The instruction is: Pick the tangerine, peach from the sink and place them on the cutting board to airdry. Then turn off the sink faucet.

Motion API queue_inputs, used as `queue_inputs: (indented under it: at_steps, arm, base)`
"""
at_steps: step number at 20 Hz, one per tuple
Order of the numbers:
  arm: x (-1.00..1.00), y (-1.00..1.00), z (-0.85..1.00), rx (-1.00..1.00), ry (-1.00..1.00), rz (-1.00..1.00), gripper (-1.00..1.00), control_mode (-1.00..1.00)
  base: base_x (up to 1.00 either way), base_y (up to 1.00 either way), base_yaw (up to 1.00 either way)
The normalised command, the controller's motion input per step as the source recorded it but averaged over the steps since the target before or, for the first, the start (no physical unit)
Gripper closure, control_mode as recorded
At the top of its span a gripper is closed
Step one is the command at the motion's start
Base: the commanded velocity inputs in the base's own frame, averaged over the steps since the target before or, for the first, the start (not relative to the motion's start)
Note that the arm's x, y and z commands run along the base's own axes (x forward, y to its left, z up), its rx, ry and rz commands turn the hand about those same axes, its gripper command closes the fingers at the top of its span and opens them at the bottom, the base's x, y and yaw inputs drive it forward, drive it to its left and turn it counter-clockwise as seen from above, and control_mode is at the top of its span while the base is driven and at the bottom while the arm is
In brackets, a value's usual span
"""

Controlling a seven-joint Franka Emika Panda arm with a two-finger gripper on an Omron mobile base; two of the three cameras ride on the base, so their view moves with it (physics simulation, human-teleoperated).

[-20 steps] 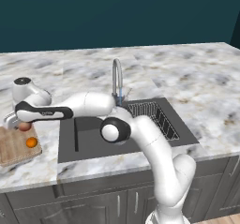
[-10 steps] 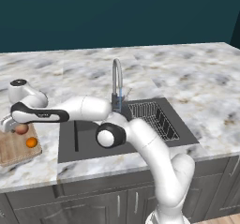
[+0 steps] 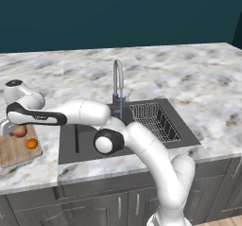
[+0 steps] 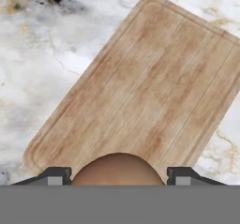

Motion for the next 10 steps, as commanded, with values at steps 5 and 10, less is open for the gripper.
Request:
queue_inputs:
  at_steps: [5, 10]
  arm:
    - [-0.17, 0.0, -0.06, -0.02, 0.03, 0.02, 1.0, -1.0]
    - [-0.09, 0.0, -0.25, -0.02, 0.01, 0.02, 1.0, -1.0]
  base:
    - [0.0, 0.0, 0.0]
    - [0.0, 0.0, 0.0]
